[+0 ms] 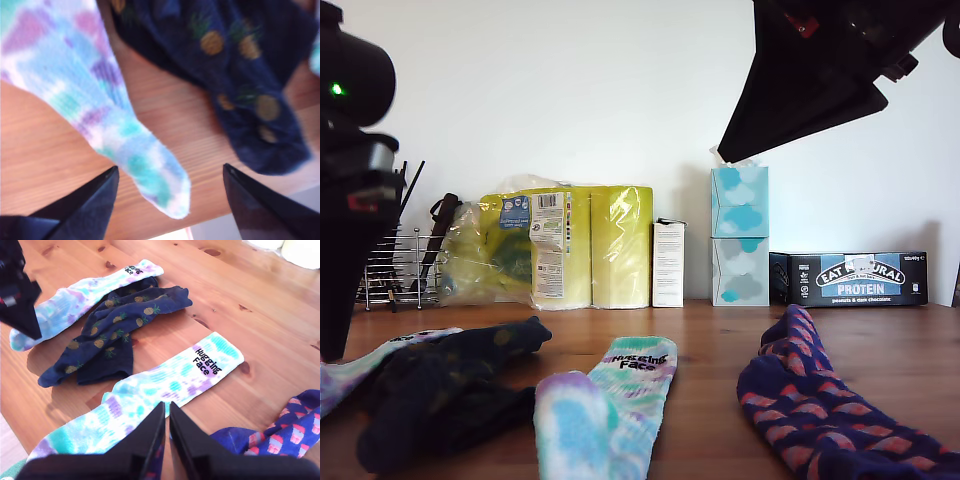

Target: Pair up the socks based on colour and pattern, by placing each sock on top of its pair

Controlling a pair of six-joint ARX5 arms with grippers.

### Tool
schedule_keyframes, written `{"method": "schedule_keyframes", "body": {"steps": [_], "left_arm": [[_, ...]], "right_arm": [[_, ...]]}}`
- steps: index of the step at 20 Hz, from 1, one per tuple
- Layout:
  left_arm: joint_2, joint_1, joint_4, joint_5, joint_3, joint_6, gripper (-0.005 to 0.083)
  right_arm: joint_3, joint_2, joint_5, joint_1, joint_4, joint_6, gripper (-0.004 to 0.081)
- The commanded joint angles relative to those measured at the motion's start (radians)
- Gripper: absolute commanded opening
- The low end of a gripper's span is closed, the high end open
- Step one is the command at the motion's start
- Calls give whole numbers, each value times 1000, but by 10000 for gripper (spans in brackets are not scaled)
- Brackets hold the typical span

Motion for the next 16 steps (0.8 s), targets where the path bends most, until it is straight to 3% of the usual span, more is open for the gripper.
{"method": "schedule_keyframes", "body": {"steps": [1,3,4,7,8,12,16], "left_arm": [[27,-9,-1,-19,-6,-5,606],[39,-16,0,-39,-6,-14,585],[39,-16,-1,-51,-6,-19,516],[39,-16,0,-63,-6,-4,40],[38,-16,4,-62,-5,6,-16],[36,-16,-18,-67,57,42,-24],[30,-16,-28,-92,236,42,-23]], "right_arm": [[-2,0,-3,3,11,-15,-13],[-2,0,-6,3,13,-24,-13],[-2,0,-6,3,14,-24,-13],[-2,0,-6,3,14,-24,-13],[-2,0,-7,3,14,-24,-13],[-2,0,-8,3,12,-24,-13],[-2,0,-9,3,-8,-23,-13]]}}
